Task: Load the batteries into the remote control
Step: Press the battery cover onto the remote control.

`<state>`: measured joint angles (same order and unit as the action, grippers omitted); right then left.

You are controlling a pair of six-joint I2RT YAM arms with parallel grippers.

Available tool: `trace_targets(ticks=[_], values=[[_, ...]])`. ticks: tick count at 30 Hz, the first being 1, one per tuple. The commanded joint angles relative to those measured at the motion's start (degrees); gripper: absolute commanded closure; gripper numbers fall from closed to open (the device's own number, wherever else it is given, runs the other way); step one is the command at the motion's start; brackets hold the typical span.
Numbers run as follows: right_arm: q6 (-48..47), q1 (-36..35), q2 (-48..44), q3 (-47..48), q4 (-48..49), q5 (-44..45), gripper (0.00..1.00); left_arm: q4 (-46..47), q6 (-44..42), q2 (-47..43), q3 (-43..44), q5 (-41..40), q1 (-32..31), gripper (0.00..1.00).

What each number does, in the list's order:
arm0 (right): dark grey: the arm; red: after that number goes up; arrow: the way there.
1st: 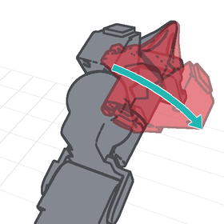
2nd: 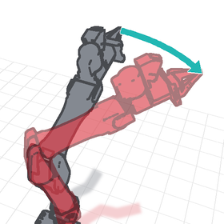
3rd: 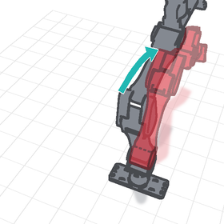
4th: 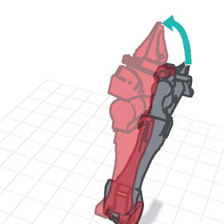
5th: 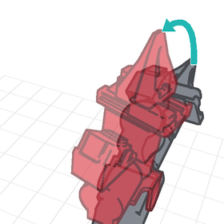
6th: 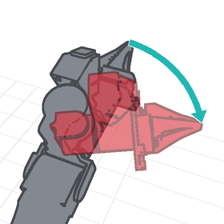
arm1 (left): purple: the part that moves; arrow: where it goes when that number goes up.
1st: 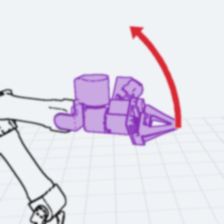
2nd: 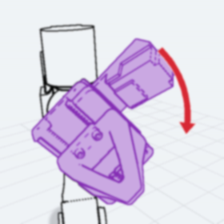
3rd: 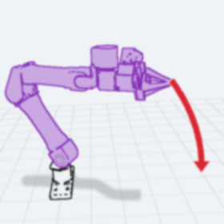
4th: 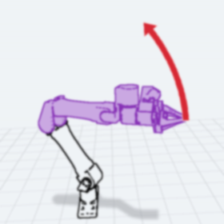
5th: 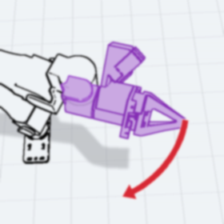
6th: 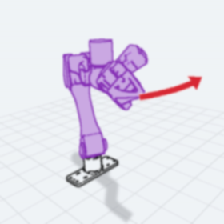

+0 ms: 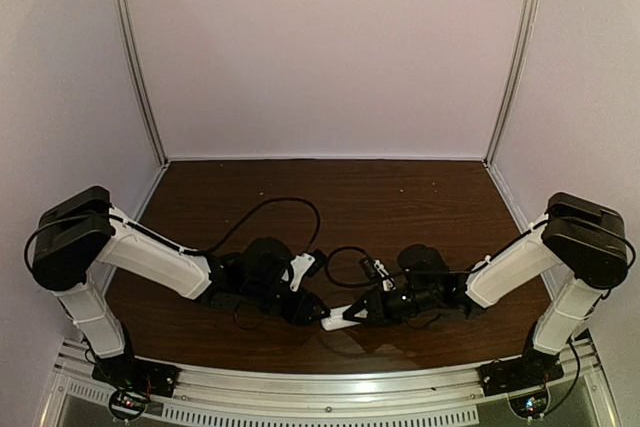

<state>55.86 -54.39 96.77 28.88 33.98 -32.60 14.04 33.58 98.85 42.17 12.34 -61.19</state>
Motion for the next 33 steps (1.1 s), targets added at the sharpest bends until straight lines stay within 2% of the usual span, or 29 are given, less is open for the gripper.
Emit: trace_targets(ticks=[1,15,33], values=[[0.41,0.51,0.93,-1.54,-3.37,3.84,0.85,1.24,1.64,1.81,2.37,0.42,-0.39,0.52],[1.11,0.68,0.95,-1.88,-3.6,4.45,0.86,-1.69,1.0,4.07,4.45,0.26,-0.92,0.53],[1.23,1.52,1.31,-2.6,-3.84,5.16,0.86,-5.33,2.74,4.72,2.82,-1.19,-1.16,0.63]])
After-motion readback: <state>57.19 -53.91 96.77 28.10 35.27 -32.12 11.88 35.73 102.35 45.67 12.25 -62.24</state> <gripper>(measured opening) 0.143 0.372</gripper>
